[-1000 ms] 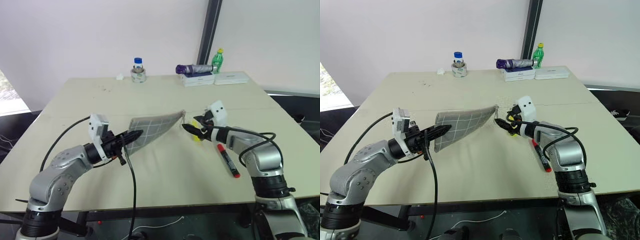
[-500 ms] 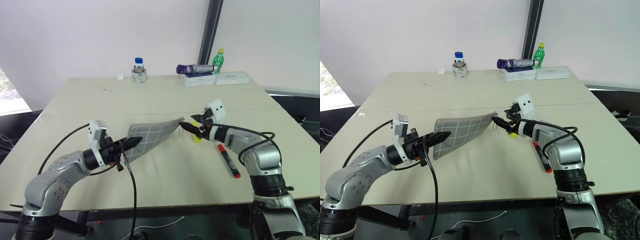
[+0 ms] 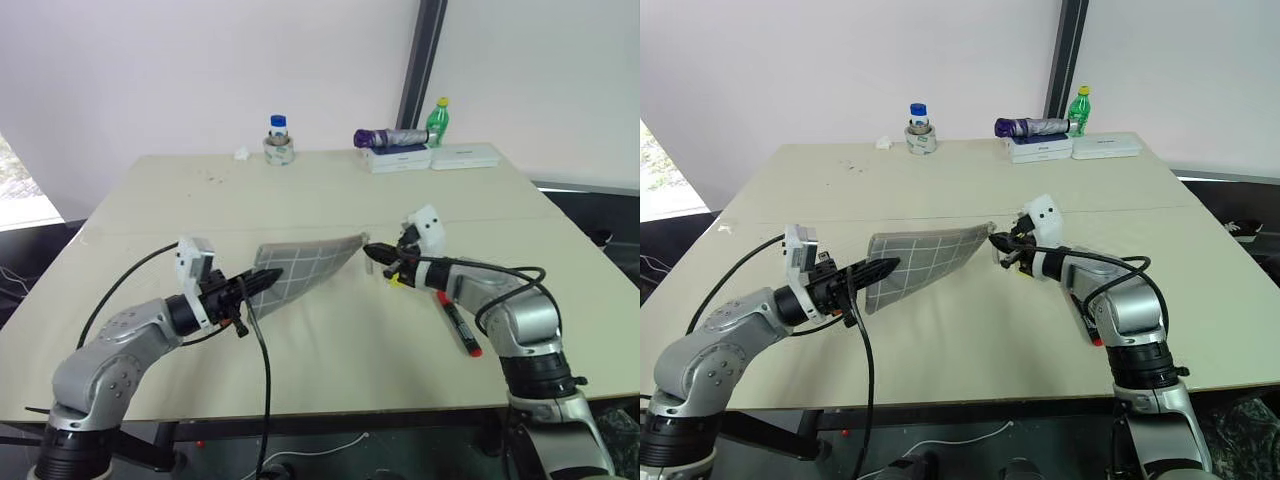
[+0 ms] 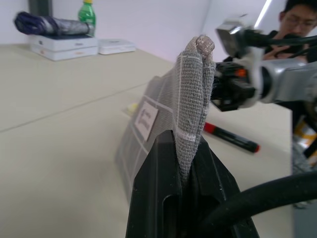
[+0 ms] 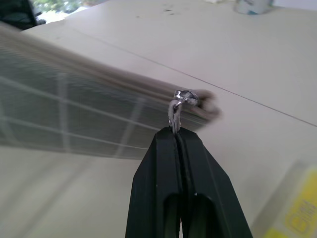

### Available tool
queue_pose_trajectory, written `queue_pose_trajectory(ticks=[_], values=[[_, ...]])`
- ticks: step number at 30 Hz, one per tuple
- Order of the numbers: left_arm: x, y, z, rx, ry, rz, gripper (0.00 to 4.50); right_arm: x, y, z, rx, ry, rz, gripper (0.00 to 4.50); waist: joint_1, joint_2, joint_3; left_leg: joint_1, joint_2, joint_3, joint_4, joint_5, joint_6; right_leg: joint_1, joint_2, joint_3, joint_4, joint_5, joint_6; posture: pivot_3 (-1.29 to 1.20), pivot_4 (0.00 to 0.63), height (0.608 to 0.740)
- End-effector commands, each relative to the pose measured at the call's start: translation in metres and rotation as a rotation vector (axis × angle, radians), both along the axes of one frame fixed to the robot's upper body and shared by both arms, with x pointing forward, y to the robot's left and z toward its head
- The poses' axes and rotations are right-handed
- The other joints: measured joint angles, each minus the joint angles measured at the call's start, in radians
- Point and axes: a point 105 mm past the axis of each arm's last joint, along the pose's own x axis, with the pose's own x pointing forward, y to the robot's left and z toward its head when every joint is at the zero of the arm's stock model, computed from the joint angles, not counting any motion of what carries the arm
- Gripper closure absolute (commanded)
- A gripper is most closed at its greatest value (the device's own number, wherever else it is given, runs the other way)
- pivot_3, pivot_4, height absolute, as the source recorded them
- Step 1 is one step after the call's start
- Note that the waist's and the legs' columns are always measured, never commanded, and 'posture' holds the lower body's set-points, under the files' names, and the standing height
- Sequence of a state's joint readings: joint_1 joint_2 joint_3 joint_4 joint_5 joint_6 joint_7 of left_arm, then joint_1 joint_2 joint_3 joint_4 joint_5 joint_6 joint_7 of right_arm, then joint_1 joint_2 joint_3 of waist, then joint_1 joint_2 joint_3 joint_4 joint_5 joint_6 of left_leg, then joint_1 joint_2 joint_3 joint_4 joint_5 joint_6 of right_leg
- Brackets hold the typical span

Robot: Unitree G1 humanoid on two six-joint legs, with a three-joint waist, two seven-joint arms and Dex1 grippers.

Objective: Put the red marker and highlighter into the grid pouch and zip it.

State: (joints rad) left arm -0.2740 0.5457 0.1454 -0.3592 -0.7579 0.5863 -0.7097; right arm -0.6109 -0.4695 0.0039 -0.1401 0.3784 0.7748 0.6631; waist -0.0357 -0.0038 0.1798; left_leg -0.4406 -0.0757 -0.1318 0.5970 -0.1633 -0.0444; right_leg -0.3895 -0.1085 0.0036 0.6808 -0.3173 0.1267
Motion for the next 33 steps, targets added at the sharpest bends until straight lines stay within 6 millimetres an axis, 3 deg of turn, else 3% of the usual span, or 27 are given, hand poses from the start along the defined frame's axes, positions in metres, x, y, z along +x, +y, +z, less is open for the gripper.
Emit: queue_pose_trajectory(ticks=[1,8,15,21,28,33], values=[[0.005,-0.007,-0.001,0.045,-0.070,0.031,4.50,-0.024,0.023,0.015,-0.042,-0.082,0.149,4.47,0.001,0.000,0.000,0.000,0.000,0.000,0.000,0.000,0.000,0.000,0.000,0.000,0.000,0.000,0.000,0.00,0.150,0.736],[0.016,-0.026,-0.017,0.101,-0.149,0.079,4.50,-0.059,0.064,0.025,-0.064,-0.123,0.348,4.47,0.011,0.000,0.000,0.000,0.000,0.000,0.000,0.000,0.000,0.000,0.000,0.000,-0.001,0.000,0.000,0.00,0.150,0.736],[0.028,-0.031,-0.020,0.089,-0.191,0.139,4.50,-0.080,0.083,0.027,-0.088,-0.141,0.461,4.47,0.025,0.000,0.000,-0.001,0.000,0.000,0.000,0.000,0.000,0.000,-0.001,0.000,-0.002,0.000,0.000,0.00,0.150,0.736],[0.029,-0.031,-0.018,0.070,-0.212,0.148,4.50,-0.073,0.078,0.025,-0.115,-0.147,0.418,4.47,0.023,0.000,0.000,-0.001,0.000,-0.001,0.000,0.000,0.000,0.000,0.000,-0.001,-0.002,0.000,0.000,0.00,0.150,0.736],[0.009,-0.039,-0.019,0.065,-0.190,0.038,4.50,-0.043,0.064,0.022,-0.120,-0.120,0.244,4.47,0.021,0.000,0.000,-0.001,0.000,-0.001,-0.001,0.000,0.000,0.000,0.000,-0.001,-0.002,0.000,0.000,0.00,0.150,0.736],[0.010,-0.034,-0.025,0.136,-0.214,0.067,4.50,-0.035,0.056,0.021,-0.121,-0.107,0.190,4.47,0.021,0.000,0.000,-0.001,0.000,-0.001,-0.001,0.000,0.000,0.000,0.000,-0.001,-0.002,0.000,0.000,0.00,0.150,0.736]])
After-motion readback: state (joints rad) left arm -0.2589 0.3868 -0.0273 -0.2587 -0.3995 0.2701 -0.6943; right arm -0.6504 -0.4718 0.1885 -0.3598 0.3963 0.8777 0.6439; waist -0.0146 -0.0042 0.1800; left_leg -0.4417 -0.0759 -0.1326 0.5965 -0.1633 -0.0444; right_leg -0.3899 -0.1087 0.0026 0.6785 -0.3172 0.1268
